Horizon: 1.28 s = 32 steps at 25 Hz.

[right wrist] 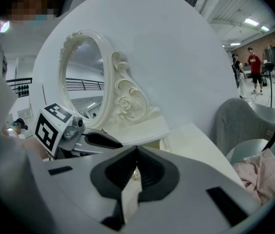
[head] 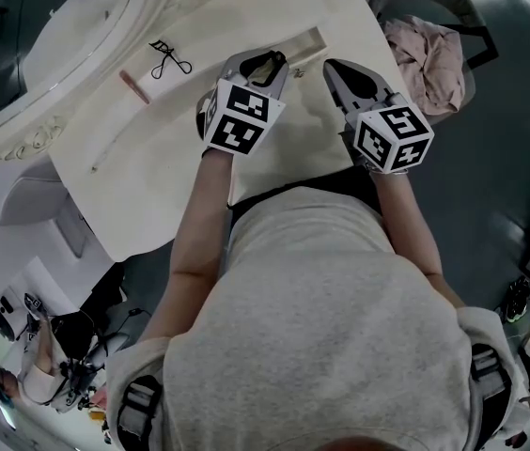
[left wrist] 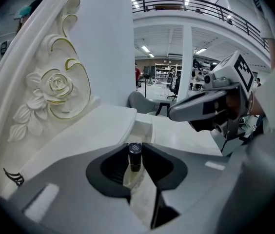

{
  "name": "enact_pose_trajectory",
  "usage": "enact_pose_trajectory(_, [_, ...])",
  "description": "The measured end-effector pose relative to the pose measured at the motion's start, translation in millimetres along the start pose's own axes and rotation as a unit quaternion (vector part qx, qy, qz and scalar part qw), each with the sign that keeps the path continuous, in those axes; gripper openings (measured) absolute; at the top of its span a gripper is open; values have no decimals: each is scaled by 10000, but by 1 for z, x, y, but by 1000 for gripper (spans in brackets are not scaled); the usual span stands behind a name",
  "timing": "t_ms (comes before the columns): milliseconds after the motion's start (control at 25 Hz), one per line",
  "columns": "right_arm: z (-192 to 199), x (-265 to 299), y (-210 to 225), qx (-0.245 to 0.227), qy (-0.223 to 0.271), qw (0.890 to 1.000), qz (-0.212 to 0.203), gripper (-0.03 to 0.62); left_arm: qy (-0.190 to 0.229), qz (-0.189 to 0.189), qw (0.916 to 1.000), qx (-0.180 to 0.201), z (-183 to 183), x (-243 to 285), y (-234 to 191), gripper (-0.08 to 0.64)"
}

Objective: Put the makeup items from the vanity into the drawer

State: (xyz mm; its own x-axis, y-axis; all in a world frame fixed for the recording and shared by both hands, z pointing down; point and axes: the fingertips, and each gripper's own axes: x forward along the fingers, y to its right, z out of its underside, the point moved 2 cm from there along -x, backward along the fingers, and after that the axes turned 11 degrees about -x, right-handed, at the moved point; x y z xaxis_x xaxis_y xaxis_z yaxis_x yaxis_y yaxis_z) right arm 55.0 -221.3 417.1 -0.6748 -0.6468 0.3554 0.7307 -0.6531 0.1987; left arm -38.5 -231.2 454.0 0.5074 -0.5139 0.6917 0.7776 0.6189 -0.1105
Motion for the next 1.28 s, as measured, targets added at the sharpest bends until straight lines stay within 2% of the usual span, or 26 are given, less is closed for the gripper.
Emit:
enact_pose_trajectory(200, [0, -1, 1, 19, -5, 10000, 6, 8, 42, 70, 10000, -29, -8, 8, 4, 94])
enact_pose_trajectory(400, [0, -1, 3, 18, 5, 10000, 30, 8, -58, 49, 9997, 223, -12, 11, 5, 94])
enact_pose_trajectory(840, [1, -2, 4, 20, -25, 10000, 25, 8, -94, 74, 9988, 469, -19, 19, 9, 94])
enact_pose_trajectory(1120, [2, -4, 5, 36, -14, 10000, 67, 8, -118, 243, 9981, 555, -24, 31, 19, 94])
enact_pose_trajectory(1280, [2, -4, 7, 60, -5, 9999, 80, 8, -142, 334, 9982, 477, -25, 37, 21, 94])
